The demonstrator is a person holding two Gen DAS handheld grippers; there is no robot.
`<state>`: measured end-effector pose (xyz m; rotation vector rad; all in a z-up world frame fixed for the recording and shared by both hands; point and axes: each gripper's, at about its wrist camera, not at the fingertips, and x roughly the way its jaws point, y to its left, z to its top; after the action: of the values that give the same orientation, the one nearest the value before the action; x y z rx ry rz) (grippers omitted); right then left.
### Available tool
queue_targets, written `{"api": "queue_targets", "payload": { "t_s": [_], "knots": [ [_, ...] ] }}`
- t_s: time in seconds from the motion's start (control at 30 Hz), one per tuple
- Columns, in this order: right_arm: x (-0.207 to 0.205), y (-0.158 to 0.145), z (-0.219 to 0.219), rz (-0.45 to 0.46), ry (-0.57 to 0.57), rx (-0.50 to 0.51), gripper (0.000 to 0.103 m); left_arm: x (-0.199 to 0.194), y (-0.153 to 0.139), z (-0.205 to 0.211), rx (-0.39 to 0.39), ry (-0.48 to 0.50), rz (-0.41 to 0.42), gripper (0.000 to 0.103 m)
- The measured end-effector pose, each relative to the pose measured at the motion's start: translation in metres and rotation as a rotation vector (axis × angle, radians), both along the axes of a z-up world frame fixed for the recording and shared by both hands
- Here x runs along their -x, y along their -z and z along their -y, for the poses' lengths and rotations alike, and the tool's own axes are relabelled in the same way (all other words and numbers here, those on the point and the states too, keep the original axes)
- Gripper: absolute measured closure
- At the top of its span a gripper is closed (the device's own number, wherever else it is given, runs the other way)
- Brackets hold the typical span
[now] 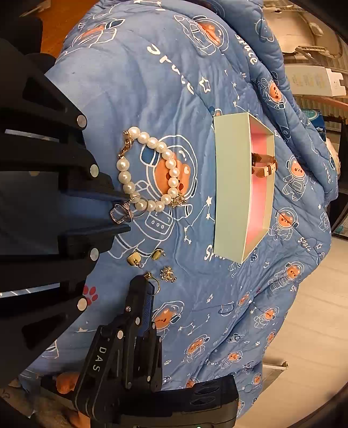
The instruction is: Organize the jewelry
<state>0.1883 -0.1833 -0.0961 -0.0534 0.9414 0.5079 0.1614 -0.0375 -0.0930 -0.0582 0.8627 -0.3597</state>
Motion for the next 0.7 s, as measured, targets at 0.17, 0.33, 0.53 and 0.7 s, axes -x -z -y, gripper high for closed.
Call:
{"api": "queue_targets", "payload": {
  "t_s": [0.17,0.33,0.53,0.7],
  "knots": [
    [0.004,-0.003,0.004,-0.010,-0.007,-0.018,0.092,0.006,-0.002,-0.001,0.022,0.004,0.002,0.086],
    [0.009,-0.007,0.006,-0.013,-0.022,-0.030,0.093,0.013,-0.006,-0.004,0.046,0.014,0.013,0.086],
    [0.012,-0.017,0.006,-0.013,-0.045,-0.076,0.093,0.017,-0.013,-0.006,0.066,0.017,0.020,0.086],
    [0.008,-0.029,0.004,-0.012,-0.061,-0.117,0.093,0.015,-0.020,-0.008,0.087,0.020,0.027,0.086]
  ]
}}
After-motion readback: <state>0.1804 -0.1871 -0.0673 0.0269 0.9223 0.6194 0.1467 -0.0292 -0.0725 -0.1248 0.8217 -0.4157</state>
